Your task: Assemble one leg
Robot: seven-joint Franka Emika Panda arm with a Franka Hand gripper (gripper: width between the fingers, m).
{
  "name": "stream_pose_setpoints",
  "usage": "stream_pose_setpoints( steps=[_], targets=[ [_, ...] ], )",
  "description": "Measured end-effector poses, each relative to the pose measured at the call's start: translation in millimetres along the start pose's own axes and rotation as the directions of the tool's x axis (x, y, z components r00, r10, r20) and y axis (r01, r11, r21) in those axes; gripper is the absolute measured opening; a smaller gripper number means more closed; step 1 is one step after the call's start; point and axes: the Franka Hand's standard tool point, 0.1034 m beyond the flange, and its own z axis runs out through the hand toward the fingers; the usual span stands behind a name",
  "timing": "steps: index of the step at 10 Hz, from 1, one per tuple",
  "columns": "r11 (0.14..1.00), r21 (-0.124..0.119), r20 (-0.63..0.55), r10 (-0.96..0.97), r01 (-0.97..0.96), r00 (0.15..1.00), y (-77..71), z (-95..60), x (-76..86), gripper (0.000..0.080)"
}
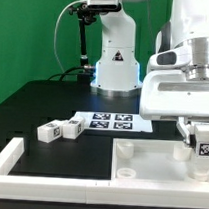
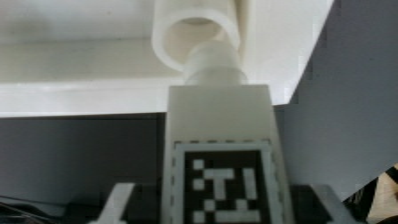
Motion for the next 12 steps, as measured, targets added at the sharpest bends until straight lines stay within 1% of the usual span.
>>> stream_pose_setpoints(
  steps=[3, 6, 8, 9, 12],
  targets=[
    [1.0, -0.001, 0.011, 0.007, -0.007, 1.0, -1.1, -2.1, -2.5, 0.0284],
    [1.0, -0.012, 0.021, -0.016, 0.016, 1.0, 9.0, -2.3, -8.5, 0.0284],
    [1.0, -0.017, 0.029, -0.023, 0.024, 0.999, 11.7, 0.1, -12.9, 0.0284],
    [0.999, -0.017, 0.035, -0.026, 0.027, 0.999, 11.0, 2.6, -16.7, 0.0284],
    [0.999, -0.016, 0.03, -0.028, 0.029, 0.999, 9.9, 3.4, -16.0, 0.0284]
  ],
)
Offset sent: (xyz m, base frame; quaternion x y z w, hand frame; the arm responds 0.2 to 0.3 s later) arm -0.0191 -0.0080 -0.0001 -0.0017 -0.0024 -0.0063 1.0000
